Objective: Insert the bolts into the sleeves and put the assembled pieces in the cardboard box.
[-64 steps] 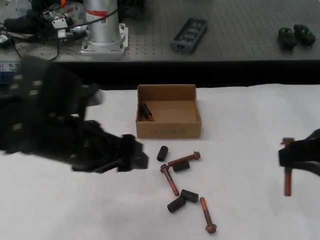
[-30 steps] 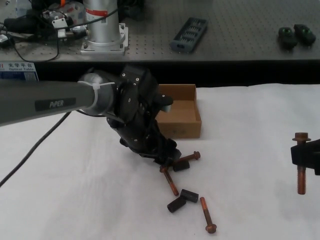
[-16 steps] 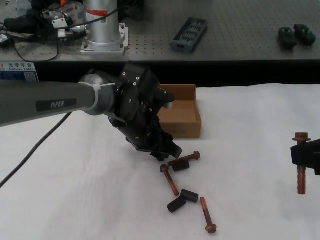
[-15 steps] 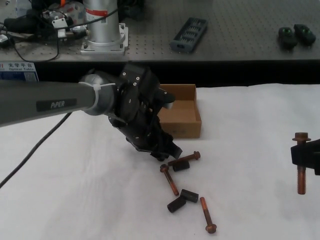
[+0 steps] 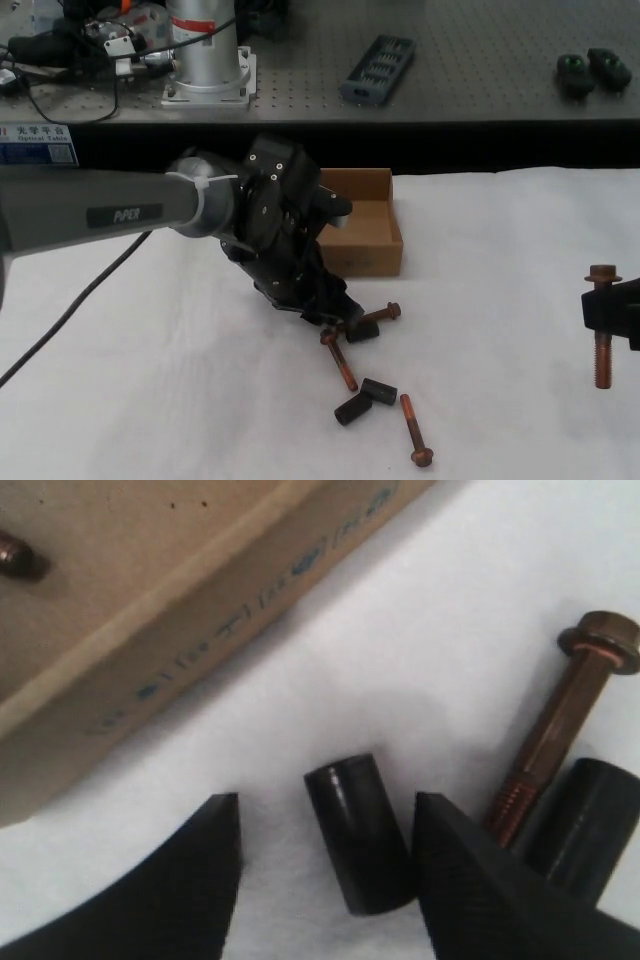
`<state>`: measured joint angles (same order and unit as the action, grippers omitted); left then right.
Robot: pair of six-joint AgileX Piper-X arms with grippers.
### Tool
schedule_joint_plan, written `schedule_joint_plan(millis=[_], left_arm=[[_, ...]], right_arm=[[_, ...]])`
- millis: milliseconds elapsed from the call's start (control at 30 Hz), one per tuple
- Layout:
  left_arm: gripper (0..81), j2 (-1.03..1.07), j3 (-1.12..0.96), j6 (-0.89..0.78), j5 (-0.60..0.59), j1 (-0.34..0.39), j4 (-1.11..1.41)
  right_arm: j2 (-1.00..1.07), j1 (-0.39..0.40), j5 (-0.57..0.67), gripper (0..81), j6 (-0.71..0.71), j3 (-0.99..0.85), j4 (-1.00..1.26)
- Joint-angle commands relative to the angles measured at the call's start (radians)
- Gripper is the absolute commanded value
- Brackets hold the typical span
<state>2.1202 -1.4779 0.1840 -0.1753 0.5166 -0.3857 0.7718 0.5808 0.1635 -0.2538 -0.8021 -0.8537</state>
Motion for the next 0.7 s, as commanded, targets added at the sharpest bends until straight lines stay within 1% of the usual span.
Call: schedule_joint_plan(millis=[0,67,100,200,333,400,433,533,667], left_arm=[[38.4,0.029,-0.004,0.011,0.014,0.003,-0.015],[38.2,0.028,-0.004,0.011,0.025,0.003,-0.030],[37.2,0.028,-0.004,0.011,0.052,0.003,-0.043],[29.5,0.028,-0.025,0.011,0.104,0.005,-0.145],[13.2,0.019,-0.053,0.011,0.103,0.006,-0.257],[4.2,0.008,-0.064,0.011,0.103,0.006,-0.299],[1.0,0.001,-0.068,0.011,0.100,0.006,-0.320],[0.7,-0.039,-0.070,0.011,0.083,0.006,-0.349],[0.6,-0.116,-0.070,0.021,0.045,0.006,-0.353]], right_arm=[[-0.007,-0.002,0.011,2.7,0.009,-0.002,0.007],[-0.007,-0.002,0.011,2.7,0.009,-0.002,0.007],[-0.007,-0.002,0.009,2.7,0.009,-0.002,0.007],[-0.007,-0.002,0.003,2.7,0.009,-0.002,0.007],[-0.007,-0.002,0.003,2.7,0.015,-0.002,0.007],[-0.007,-0.002,-0.001,2.7,0.053,-0.002,0.007],[-0.007,-0.002,-0.015,2.7,0.061,-0.002,0.007],[-0.007,-0.002,-0.042,2.7,0.075,-0.002,0.007],[-0.007,-0.002,-0.042,2.7,0.074,-0.002,0.007]])
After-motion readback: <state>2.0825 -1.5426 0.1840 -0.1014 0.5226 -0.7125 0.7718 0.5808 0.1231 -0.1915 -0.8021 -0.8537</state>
